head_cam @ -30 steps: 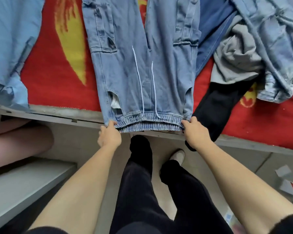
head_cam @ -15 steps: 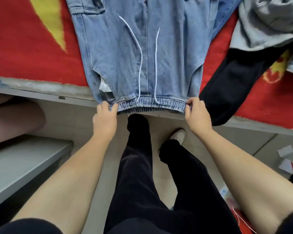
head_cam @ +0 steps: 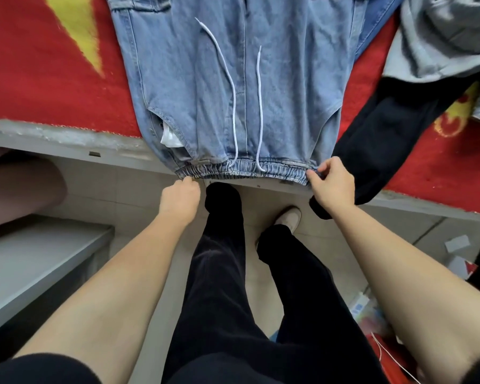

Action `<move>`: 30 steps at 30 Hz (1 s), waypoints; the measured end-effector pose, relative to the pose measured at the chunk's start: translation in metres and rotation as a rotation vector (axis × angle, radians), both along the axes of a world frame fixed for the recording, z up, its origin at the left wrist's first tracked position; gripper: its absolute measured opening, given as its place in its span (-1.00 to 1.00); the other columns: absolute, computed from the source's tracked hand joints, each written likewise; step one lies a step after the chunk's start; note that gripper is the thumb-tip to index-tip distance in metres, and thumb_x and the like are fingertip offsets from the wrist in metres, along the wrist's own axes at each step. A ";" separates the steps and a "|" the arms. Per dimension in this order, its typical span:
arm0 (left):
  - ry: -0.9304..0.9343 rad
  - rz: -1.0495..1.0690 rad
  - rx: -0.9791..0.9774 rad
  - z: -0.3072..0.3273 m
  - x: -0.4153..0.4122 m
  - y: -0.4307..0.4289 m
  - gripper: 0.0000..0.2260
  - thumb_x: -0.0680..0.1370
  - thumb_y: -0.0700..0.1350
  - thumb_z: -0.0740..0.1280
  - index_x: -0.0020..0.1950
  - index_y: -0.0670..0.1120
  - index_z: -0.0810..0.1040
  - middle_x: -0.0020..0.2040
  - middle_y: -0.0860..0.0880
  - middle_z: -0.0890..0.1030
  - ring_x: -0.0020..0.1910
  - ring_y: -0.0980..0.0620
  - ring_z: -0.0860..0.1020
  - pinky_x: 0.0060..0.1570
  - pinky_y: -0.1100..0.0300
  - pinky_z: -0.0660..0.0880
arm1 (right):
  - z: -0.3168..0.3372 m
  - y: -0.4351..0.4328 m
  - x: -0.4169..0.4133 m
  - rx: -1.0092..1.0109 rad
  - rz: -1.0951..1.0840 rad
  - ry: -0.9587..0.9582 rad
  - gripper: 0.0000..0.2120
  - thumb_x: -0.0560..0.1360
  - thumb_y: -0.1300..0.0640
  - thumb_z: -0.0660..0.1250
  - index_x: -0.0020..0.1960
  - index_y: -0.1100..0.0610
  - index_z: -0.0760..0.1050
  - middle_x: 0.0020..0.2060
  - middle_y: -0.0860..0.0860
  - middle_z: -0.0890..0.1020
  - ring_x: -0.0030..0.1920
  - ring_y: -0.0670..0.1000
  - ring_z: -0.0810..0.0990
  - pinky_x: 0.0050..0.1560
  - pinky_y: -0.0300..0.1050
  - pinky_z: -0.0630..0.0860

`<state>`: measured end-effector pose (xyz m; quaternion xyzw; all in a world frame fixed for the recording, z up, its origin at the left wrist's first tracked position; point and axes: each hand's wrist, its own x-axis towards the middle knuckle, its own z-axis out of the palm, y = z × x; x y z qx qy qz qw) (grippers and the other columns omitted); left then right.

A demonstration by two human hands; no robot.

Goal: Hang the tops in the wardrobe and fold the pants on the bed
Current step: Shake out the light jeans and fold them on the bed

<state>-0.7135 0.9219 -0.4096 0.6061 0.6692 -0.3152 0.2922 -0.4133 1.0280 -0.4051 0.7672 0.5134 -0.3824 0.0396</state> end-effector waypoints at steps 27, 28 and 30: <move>-0.665 0.640 0.321 0.022 0.143 0.096 -0.77 0.40 0.06 0.35 -0.32 0.00 0.36 -0.36 0.09 0.53 -0.29 0.10 0.50 -0.30 0.22 0.33 | 0.030 0.239 -0.035 0.210 -0.149 0.316 -0.76 0.51 0.02 0.39 -0.29 0.09 0.57 -0.35 -0.03 0.57 -0.31 -0.09 0.52 -0.21 -0.04 0.55; -0.692 0.812 0.360 0.028 0.128 0.096 -0.75 0.36 0.07 0.34 -0.39 0.01 0.34 -0.46 0.14 0.48 -0.39 0.20 0.45 -0.39 0.34 0.28 | 0.038 0.239 -0.046 0.180 -0.207 0.462 -0.75 0.56 0.08 0.37 -0.29 0.09 0.51 -0.36 -0.01 0.53 -0.35 -0.07 0.50 -0.32 -0.07 0.49; -0.689 1.025 0.456 0.039 0.094 0.095 -0.76 0.32 0.05 0.29 -0.46 0.00 0.33 -0.55 0.12 0.39 -0.49 0.21 0.37 -0.47 0.36 0.23 | 0.060 0.239 -0.080 0.108 -0.271 0.698 -0.73 0.63 0.15 0.28 -0.25 0.08 0.43 -0.42 -0.07 0.49 -0.48 -0.15 0.43 -0.45 -0.25 0.35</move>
